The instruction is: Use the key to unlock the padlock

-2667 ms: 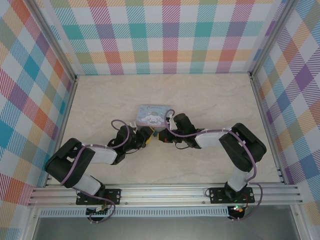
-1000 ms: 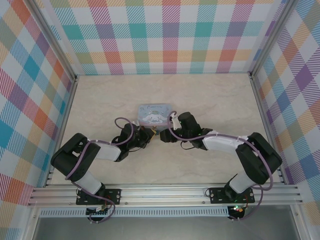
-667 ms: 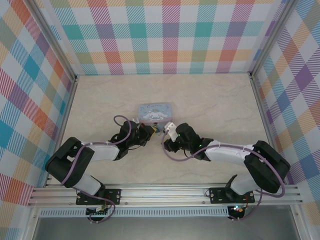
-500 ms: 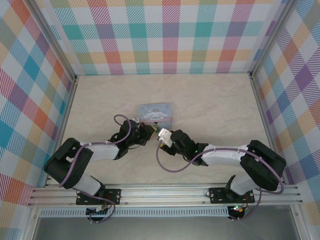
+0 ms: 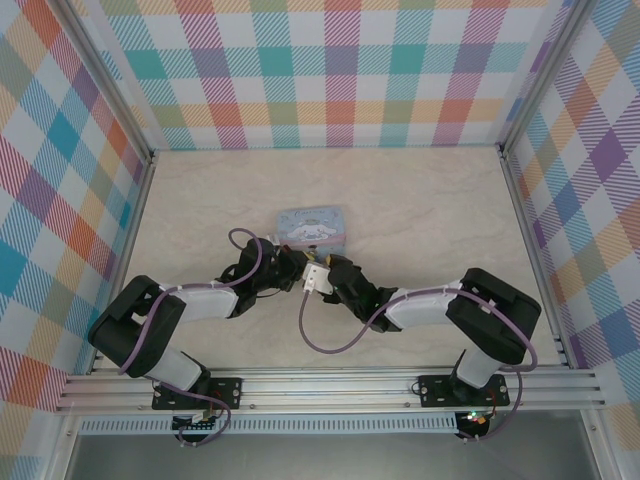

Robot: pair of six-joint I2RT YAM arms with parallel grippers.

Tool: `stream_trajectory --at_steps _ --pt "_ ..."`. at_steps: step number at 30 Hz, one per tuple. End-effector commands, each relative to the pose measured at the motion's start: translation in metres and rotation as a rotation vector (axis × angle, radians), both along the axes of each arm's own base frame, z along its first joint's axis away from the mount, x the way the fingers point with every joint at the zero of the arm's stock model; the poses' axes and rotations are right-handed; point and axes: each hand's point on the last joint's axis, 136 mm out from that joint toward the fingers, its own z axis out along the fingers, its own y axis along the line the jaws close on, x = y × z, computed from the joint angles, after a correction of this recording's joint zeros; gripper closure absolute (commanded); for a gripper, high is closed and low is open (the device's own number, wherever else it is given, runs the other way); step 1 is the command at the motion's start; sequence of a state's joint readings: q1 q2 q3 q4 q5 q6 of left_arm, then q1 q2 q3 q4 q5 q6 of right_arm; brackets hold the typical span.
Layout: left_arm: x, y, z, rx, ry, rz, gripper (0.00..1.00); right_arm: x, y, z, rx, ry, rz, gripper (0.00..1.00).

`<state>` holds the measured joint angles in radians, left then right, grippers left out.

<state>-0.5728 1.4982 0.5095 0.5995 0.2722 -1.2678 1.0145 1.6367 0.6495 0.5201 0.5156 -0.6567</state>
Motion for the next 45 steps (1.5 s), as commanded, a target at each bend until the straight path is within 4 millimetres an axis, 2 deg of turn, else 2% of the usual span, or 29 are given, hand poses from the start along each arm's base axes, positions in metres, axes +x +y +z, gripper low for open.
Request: stream_trajectory --at_steps 1,10,16,25,35,45 --pt "0.006 -0.004 0.024 -0.044 -0.047 -0.008 1.0 0.006 0.015 0.016 0.035 -0.041 0.021 0.56" --pt "0.007 -0.005 0.025 -0.049 -0.049 -0.013 1.0 0.004 0.02 0.012 0.035 -0.016 0.038 0.73" --pt "0.007 -0.004 0.025 -0.05 -0.05 -0.011 1.0 0.007 0.024 0.008 0.048 -0.006 0.025 0.79" --pt "0.007 -0.004 0.024 -0.053 -0.045 -0.009 1.0 0.013 0.021 0.014 0.107 0.003 -0.026 0.94" --pt "0.008 -0.005 0.02 -0.051 -0.038 -0.005 1.0 0.014 0.015 0.019 0.182 0.05 -0.092 1.0" --pt "0.004 -0.012 0.01 -0.039 -0.028 -0.008 1.0 0.009 0.007 0.015 0.39 0.318 -0.205 1.0"
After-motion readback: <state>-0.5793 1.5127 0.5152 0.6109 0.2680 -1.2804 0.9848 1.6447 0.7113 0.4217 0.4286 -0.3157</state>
